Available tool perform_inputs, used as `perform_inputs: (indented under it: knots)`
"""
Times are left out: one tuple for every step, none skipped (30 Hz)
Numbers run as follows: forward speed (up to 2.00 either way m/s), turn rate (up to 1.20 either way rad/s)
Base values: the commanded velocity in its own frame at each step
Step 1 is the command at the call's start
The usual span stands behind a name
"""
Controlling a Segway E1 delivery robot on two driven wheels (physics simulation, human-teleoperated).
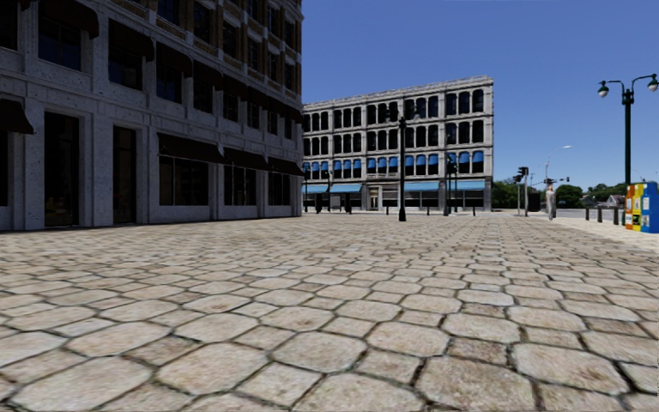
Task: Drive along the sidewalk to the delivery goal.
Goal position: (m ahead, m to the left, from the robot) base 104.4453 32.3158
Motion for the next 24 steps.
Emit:
perform_inputs:
  knots:
    - [2.0,0.0]
    - [2.0,0.0]
    - [2.0,0.0]
    - [2.0,0.0]
    - [2.0,0.0]
    - [2.0,0.0]
    - [2.0,0.0]
    - [2.0,0.0]
    - [2.0,0.0]
    - [2.0,0.0]
    - [2.0,0.0]
    - [2.0,0.0]
    - [2.0,0.0]
    - [2.0,0.0]
    - [2.0,0.0]
    - [2.0,0.0]
    - [2.0,0.0]
    - [2.0,0.0]
    - [2.0,0.0]
    - [2.0,0.0]
    - [2.0,0.0]
    - [2.0,0.0]
    - [2.0,0.0]
    - [2.0,0.0]
